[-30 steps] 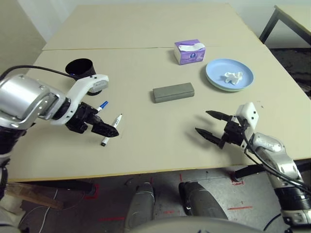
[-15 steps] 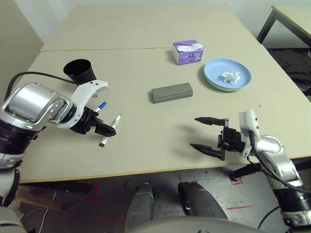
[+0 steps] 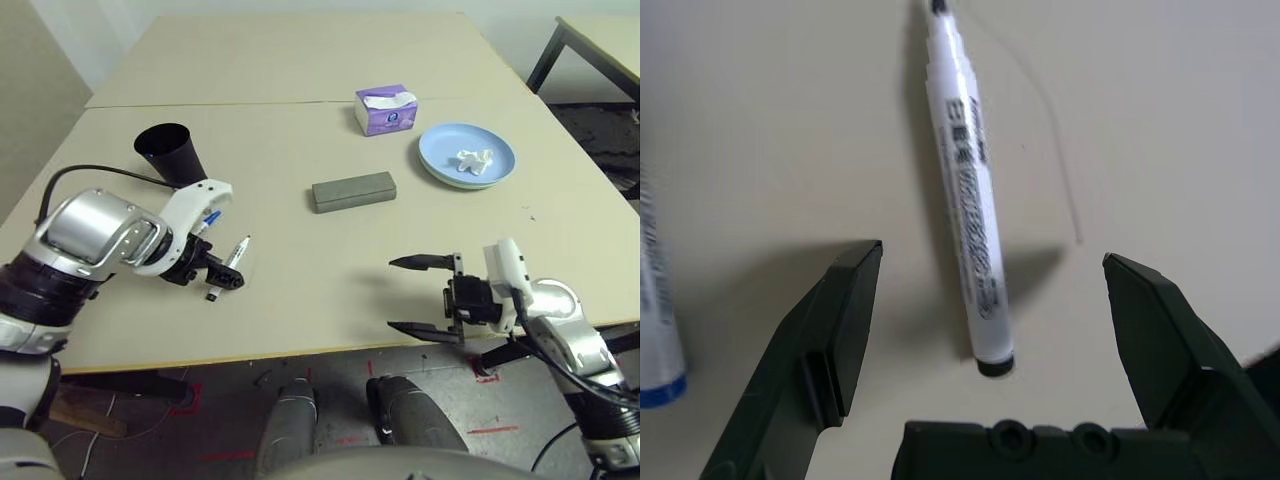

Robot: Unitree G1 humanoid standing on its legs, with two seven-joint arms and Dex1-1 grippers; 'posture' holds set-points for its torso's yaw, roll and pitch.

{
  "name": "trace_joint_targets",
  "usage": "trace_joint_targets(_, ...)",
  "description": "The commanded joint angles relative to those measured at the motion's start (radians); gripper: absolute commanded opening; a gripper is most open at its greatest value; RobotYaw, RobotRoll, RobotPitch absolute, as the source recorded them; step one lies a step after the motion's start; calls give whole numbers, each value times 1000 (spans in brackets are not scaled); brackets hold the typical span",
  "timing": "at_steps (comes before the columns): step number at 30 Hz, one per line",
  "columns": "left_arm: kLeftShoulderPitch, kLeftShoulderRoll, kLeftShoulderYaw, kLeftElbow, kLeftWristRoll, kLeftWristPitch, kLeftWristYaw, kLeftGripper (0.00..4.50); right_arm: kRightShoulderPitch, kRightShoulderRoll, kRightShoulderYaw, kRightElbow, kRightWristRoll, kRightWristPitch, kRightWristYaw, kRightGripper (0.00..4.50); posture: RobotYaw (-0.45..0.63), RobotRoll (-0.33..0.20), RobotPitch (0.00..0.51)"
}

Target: Organize and tidy the items on the table.

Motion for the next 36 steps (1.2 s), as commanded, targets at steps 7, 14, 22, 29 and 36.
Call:
trace_joint_targets(7, 20, -55, -11, 52, 69, -82, 28, 4482, 46, -7, 25, -69, 3, 35, -31, 4500, -156, 0, 93)
trace_joint_targets(14, 50, -73, 29, 44, 73, -81, 34, 3879, 32, 1, 31, -93, 12, 68, -57, 4500, -156, 0, 102)
trace_joint_targets(22, 73, -61, 43, 14, 67, -68, 25, 1236, 8, 6, 38, -89, 14, 83, -69, 4500, -148, 0, 108)
trace_joint_targets(29, 76, 8, 8, -42, 63, -116, -47, 273, 8, 5, 43, -74, 10, 77, -64, 4500, -137, 0, 118)
trace_joint_targets(36, 41, 142, 48, -95, 15, -228, -253, 273, -3, 7, 32, -44, 18, 73, -58, 4500, -116, 0, 123)
